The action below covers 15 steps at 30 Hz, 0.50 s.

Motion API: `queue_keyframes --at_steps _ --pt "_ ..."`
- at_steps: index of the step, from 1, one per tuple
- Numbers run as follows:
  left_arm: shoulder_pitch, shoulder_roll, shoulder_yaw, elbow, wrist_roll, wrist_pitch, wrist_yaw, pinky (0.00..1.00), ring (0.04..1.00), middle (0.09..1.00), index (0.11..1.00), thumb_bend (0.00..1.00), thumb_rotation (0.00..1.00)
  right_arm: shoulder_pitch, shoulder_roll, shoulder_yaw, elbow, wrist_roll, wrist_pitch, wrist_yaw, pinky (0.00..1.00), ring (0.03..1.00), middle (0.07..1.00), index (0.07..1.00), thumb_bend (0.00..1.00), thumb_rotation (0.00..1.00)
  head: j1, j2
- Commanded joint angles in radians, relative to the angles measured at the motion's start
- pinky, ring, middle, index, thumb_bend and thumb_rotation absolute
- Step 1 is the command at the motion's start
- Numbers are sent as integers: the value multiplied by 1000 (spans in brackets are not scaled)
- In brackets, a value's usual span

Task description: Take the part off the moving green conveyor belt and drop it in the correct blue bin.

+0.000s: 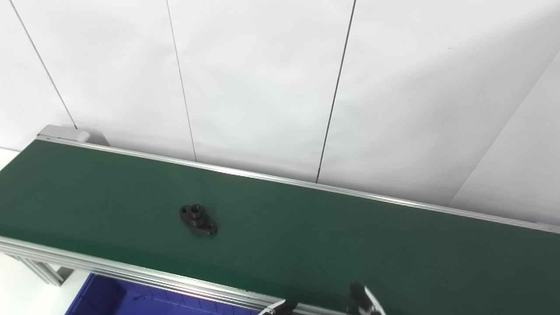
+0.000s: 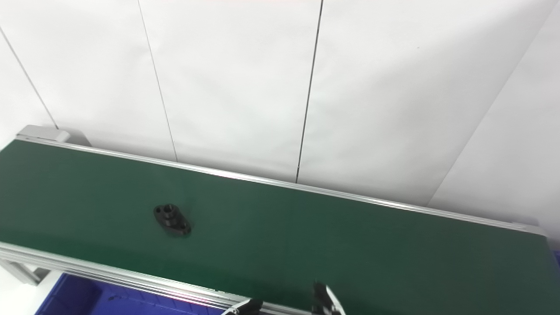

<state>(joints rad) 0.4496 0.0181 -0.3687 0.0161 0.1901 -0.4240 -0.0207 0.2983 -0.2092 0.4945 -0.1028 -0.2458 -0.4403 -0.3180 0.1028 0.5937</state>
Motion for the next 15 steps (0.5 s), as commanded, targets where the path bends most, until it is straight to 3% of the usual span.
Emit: queue_keyframes --at_steps 1,9,15 --pt "-1 -3 -6 -18 10 -44 11 759 869 881 845 833 715 -30 30 -28 -42 -15 -25 34 818 898 913 919 1000 834 -1 1" --pt "17 0 -5 -34 48 -39 10 766 867 879 847 840 719 -149 131 -123 -50 -49 59 127 806 891 921 933 1000 906 -8 5" --pt "15 3 -9 -37 68 -24 1 788 876 885 859 846 731 -215 174 -156 -113 -89 209 208 820 890 913 923 965 876 -9 3"
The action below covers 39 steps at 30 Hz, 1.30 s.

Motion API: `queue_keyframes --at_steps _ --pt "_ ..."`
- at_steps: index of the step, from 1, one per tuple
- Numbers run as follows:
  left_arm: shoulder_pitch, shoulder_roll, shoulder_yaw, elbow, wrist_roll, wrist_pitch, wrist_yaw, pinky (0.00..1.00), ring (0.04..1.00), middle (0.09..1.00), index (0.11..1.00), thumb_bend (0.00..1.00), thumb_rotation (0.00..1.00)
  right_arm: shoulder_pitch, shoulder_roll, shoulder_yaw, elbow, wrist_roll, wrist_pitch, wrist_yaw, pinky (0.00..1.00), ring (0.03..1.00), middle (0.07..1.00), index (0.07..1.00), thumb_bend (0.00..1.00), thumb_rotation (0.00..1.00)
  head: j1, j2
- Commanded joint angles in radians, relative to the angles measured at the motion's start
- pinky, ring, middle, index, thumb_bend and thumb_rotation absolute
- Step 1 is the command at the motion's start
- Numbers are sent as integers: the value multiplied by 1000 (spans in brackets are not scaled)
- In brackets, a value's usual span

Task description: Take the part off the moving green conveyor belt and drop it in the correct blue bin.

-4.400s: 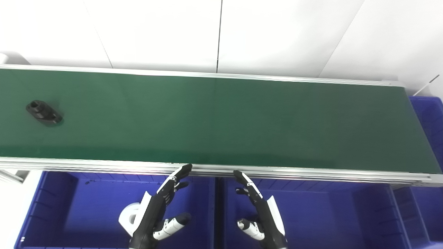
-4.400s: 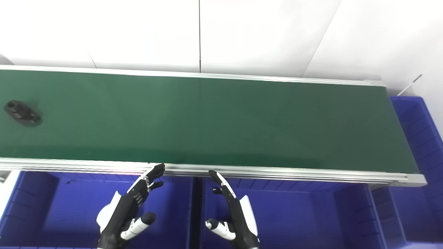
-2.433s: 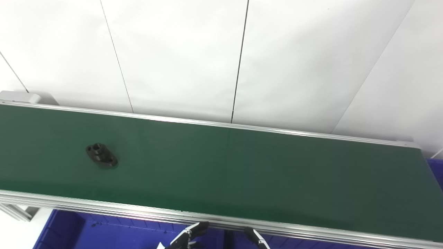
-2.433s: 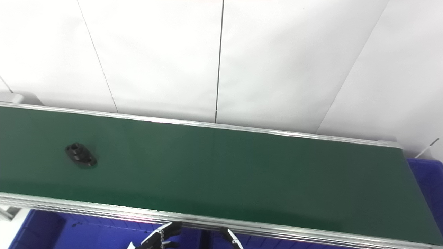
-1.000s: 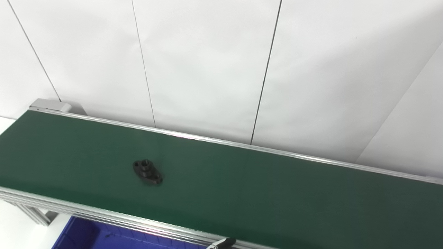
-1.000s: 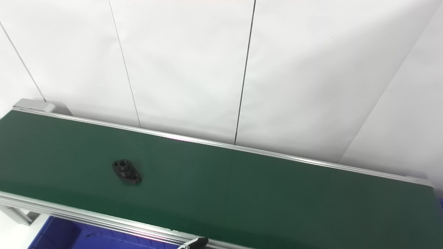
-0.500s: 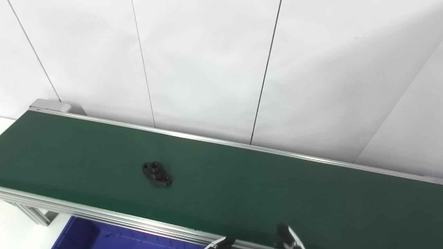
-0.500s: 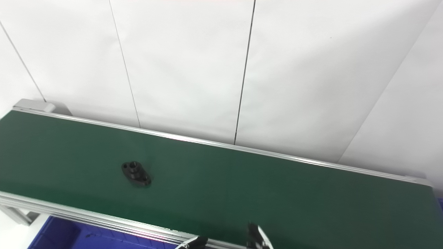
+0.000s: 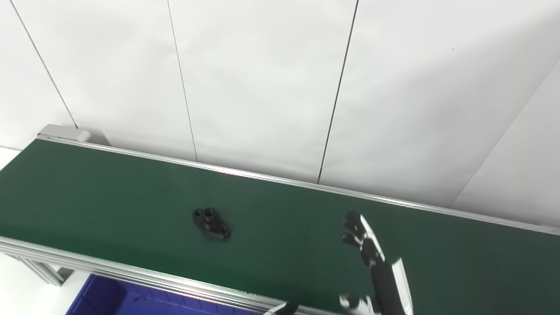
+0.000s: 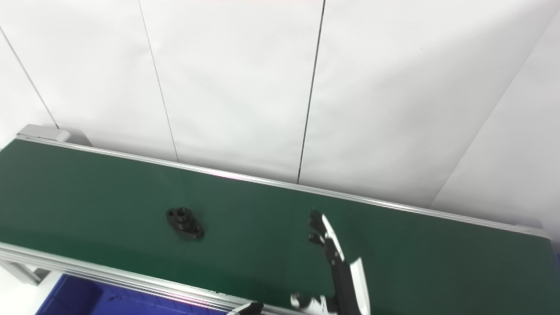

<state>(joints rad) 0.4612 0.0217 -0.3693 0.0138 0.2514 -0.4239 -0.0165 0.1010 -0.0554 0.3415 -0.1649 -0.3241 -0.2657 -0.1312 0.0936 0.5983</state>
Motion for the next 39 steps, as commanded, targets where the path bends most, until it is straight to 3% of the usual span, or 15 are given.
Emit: queue_keyframes --at_steps 1,7,10,14,18,24,33,39 --pt "4 -2 -8 -37 4 -17 -6 788 876 886 860 847 731 -25 25 -5 -69 -26 68 37 821 891 913 922 963 873 1 -2" --pt "2 2 -16 -59 -4 23 -38 794 889 903 873 833 710 -100 42 26 -192 -308 336 161 677 827 896 916 893 813 0 -1" --pt "3 -1 -18 -61 0 24 -40 791 885 898 871 820 696 -141 57 52 -200 -442 407 199 643 798 872 893 878 737 0 0" --pt "4 -4 -23 -65 4 28 -42 792 885 898 873 819 693 -202 73 93 -168 -611 475 246 636 795 852 878 892 721 1 2" --pt "3 -7 -29 -65 2 25 -43 789 885 899 875 822 694 -261 96 128 -113 -747 520 283 608 750 823 849 911 674 3 4" --pt "3 -11 -36 -72 0 40 -46 789 888 903 876 832 700 -343 121 180 -24 -921 584 374 561 702 801 836 916 701 6 6" --pt "4 -25 -44 -70 8 38 -38 772 881 901 873 828 699 -451 150 224 166 -1053 606 395 509 690 791 825 941 705 19 7" --pt "0 -26 -50 -69 6 34 -41 781 884 905 884 817 699 -508 161 248 300 -1077 627 384 486 645 777 821 959 704 24 8"
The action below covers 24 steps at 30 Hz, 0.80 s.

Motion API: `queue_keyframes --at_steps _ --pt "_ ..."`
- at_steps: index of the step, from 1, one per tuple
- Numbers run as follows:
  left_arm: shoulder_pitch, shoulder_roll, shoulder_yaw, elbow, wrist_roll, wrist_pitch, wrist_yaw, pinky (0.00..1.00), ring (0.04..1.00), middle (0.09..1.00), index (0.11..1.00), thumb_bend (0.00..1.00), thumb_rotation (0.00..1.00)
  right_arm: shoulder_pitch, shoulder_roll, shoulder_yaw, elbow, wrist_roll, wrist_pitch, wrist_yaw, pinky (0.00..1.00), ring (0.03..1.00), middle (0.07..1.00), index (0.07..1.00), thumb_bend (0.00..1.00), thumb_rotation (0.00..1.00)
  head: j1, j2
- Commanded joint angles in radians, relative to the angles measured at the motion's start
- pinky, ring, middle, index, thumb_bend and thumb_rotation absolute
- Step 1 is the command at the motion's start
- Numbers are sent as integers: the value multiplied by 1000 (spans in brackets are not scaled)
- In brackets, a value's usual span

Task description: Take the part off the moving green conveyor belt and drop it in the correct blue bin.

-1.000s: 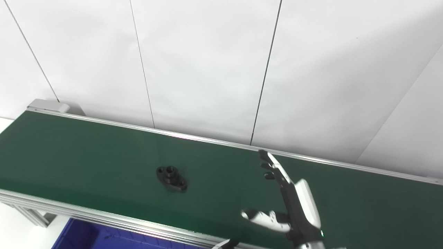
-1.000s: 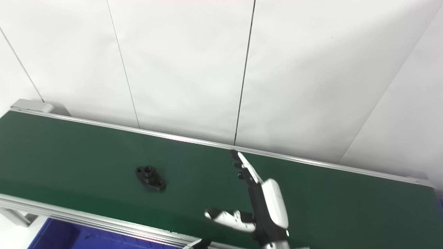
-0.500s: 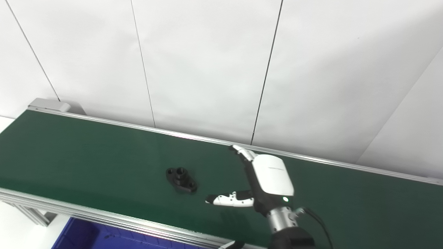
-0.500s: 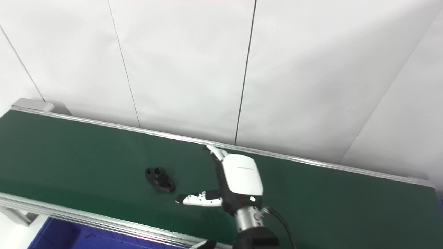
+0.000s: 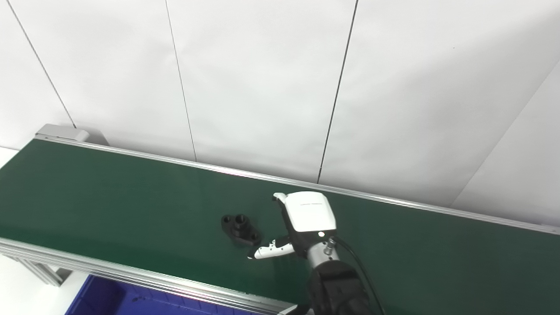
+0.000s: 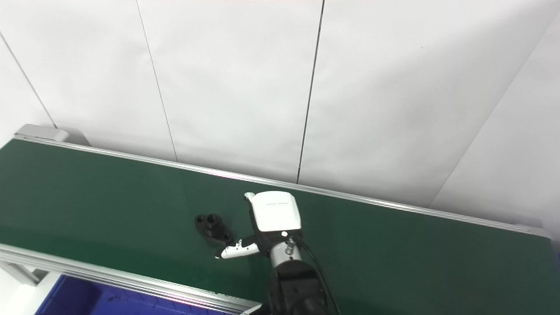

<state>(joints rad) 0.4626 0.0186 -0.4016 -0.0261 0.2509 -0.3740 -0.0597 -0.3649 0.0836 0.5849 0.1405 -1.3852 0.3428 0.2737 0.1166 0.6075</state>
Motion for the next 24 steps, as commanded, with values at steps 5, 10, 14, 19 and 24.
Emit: queue_keyframes --at_steps 5,10,14,19,24 --pt "1 -26 -20 -32 5 -13 2 777 883 903 883 821 695 -77 26 18 70 4 23 -36 448 608 752 817 954 702 7 -1" --pt "6 -30 -23 -33 22 -17 10 777 882 902 880 813 697 -114 31 35 116 4 32 -28 389 534 691 817 947 727 12 1" --pt "14 -35 -26 -43 28 -10 11 785 885 905 880 803 691 -134 37 47 143 12 37 -32 366 495 650 813 938 727 20 5" --pt "24 -42 -32 -58 50 -7 18 765 882 908 879 799 690 -138 46 47 190 54 28 -111 239 336 482 725 904 691 27 10" --pt "29 -49 -37 -56 54 -23 27 759 875 903 873 800 688 -135 48 58 209 99 19 -147 224 320 458 687 864 673 31 14"
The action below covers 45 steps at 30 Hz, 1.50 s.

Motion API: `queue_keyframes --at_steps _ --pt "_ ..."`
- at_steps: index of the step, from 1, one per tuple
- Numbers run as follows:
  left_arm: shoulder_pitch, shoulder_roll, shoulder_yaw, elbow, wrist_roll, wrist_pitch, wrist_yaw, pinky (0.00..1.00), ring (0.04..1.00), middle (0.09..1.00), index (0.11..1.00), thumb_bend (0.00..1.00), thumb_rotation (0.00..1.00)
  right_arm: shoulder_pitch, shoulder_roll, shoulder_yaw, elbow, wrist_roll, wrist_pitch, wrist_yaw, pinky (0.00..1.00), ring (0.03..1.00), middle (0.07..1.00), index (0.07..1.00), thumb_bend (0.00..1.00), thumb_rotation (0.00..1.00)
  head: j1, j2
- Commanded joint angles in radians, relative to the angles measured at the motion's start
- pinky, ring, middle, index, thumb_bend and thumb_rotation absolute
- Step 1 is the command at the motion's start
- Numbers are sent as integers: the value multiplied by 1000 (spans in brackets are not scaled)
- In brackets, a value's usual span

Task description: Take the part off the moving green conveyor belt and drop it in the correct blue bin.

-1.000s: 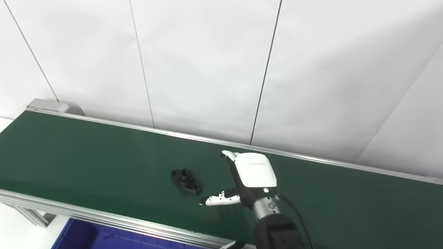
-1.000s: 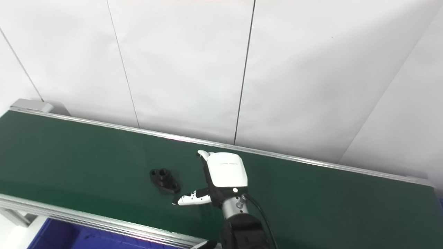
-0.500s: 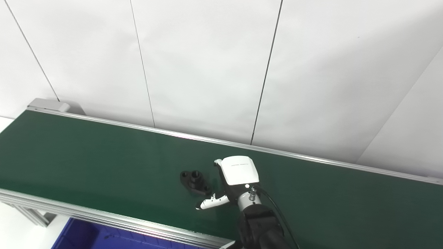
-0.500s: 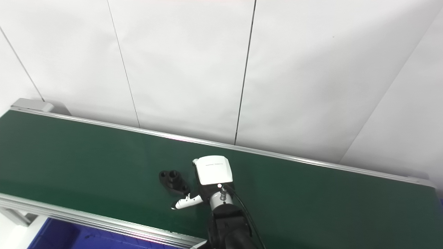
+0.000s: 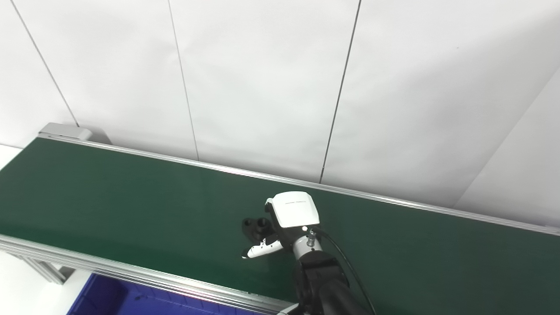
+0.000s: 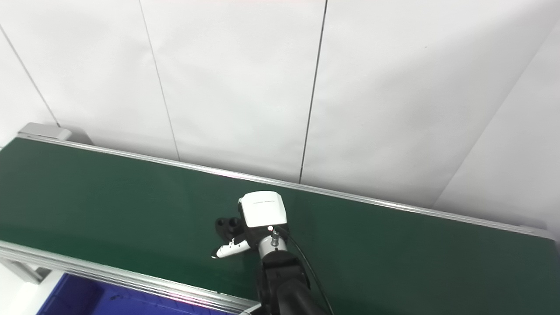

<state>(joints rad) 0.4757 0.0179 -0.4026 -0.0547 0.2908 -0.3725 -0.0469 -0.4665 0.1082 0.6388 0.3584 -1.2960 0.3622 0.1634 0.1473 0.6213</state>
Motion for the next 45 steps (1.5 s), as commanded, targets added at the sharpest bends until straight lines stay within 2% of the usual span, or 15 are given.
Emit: queue_keyframes --at_steps 1,4,7,8,10,12,14,16,24,27,35,41,45 --pt "18 -51 -38 -26 6 -29 15 760 874 902 871 800 685 -33 25 8 -5 18 -1 -44 218 310 449 687 861 674 4 3" --pt "20 -53 -42 -23 -1 -38 16 757 872 900 866 794 673 -32 31 19 7 38 -3 -68 178 252 383 686 853 671 7 6" --pt "18 -50 -44 -25 9 -39 15 740 863 895 871 785 678 -26 31 32 7 48 4 -67 132 194 305 697 845 623 10 10" --pt "18 -49 -44 -29 13 -37 14 739 864 898 875 782 679 -22 30 35 10 52 9 -64 134 197 303 687 805 507 10 10" --pt "22 -49 -45 -39 21 -30 16 738 864 898 876 779 679 -19 27 43 13 54 23 -48 134 197 299 671 782 407 13 16" --pt "27 -49 -44 -50 30 -18 16 729 859 895 873 796 693 -17 18 61 24 39 35 -32 89 157 244 515 564 171 12 20" --pt "31 -48 -45 -56 28 -14 17 733 861 896 871 796 690 -13 7 76 37 29 41 -34 63 133 214 486 530 129 8 22" --pt "32 -44 -47 -62 24 -10 13 742 867 902 876 796 694 -6 0 84 48 22 52 -45 54 125 203 480 524 122 7 24" --pt "29 -40 -46 -60 21 -16 13 754 871 910 884 790 689 0 -21 97 53 -4 101 9 37 109 197 481 521 122 7 30" --pt "30 -39 -46 -64 23 -13 12 752 871 910 884 790 692 3 -27 94 42 2 98 22 39 113 202 483 520 122 7 32" --pt "27 -38 -46 -61 29 -21 15 740 864 909 882 775 688 29 -38 78 5 57 71 -18 62 136 228 485 517 119 4 36" --pt "33 -40 -43 -68 35 -5 17 737 862 907 880 779 694 83 -55 48 -107 142 31 -68 73 140 226 483 514 117 -6 39" --pt "31 -32 -30 -86 19 14 12 740 862 900 876 779 690 118 -83 33 -219 177 8 -95 75 136 217 485 512 119 -68 55"
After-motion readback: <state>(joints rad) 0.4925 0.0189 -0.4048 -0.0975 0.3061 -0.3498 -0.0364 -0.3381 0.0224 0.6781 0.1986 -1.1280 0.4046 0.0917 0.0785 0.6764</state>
